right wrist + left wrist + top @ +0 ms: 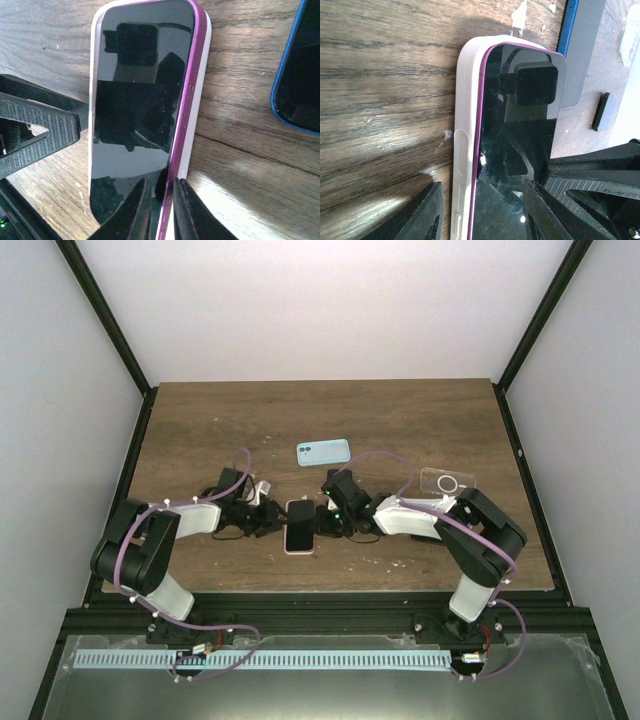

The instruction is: Put the phone into the phone case

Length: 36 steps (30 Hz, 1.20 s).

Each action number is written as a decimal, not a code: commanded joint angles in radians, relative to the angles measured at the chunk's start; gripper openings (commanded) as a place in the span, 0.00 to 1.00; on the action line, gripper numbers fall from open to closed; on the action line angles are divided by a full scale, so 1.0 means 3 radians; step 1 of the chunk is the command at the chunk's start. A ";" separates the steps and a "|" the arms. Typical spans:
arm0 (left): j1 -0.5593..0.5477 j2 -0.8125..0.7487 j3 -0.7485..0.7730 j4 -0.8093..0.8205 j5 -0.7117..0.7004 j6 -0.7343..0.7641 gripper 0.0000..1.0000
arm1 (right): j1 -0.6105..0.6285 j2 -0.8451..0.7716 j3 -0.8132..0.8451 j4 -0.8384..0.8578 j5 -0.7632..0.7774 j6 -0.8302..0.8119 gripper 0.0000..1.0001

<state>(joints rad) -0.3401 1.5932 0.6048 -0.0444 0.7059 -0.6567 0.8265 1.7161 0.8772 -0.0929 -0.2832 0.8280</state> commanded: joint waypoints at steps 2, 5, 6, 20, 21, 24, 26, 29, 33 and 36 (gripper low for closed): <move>0.0014 0.0099 0.0070 0.0071 -0.0001 0.0081 0.45 | 0.0016 0.0021 0.0105 0.0013 0.0072 0.0001 0.11; 0.0013 0.0155 0.0079 0.0055 0.0017 0.0108 0.45 | 0.0017 0.0017 0.0089 0.0058 0.0056 -0.0020 0.09; 0.0013 0.0160 0.0063 0.0089 0.0060 0.0100 0.44 | 0.0017 0.0017 0.0077 0.0077 0.0046 -0.0026 0.08; -0.0108 0.0227 0.0003 0.0304 0.0233 -0.0019 0.39 | 0.0017 0.0181 0.0003 0.0407 -0.0216 -0.0088 0.03; -0.0124 0.0240 -0.0001 0.0329 0.0258 -0.0030 0.39 | 0.0017 0.0203 -0.0010 0.0453 -0.0259 -0.0107 0.02; -0.0159 0.0277 0.0008 0.0400 0.0330 -0.0070 0.39 | 0.0019 0.0239 -0.0079 0.0637 -0.0348 -0.0157 0.02; -0.0174 0.0278 0.0004 0.0437 0.0357 -0.0096 0.39 | 0.0018 0.0247 -0.0126 0.0702 -0.0372 -0.0175 0.02; -0.0189 0.0261 0.0006 0.0455 0.0395 -0.0128 0.39 | 0.0017 0.0273 -0.0147 0.0725 -0.0369 -0.0195 0.02; -0.0190 0.0217 0.0008 0.0417 0.0443 -0.0169 0.39 | 0.0017 0.0345 -0.0105 0.0605 -0.0324 -0.0214 0.02; -0.0191 0.0130 -0.0005 0.0284 0.0392 -0.0160 0.38 | 0.0016 0.0338 -0.0110 0.0455 -0.0193 -0.0168 0.02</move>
<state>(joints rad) -0.3431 1.6421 0.6140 0.0219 0.7425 -0.6945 0.7979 1.7416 0.8379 0.0132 -0.3592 0.7971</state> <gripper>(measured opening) 0.384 0.022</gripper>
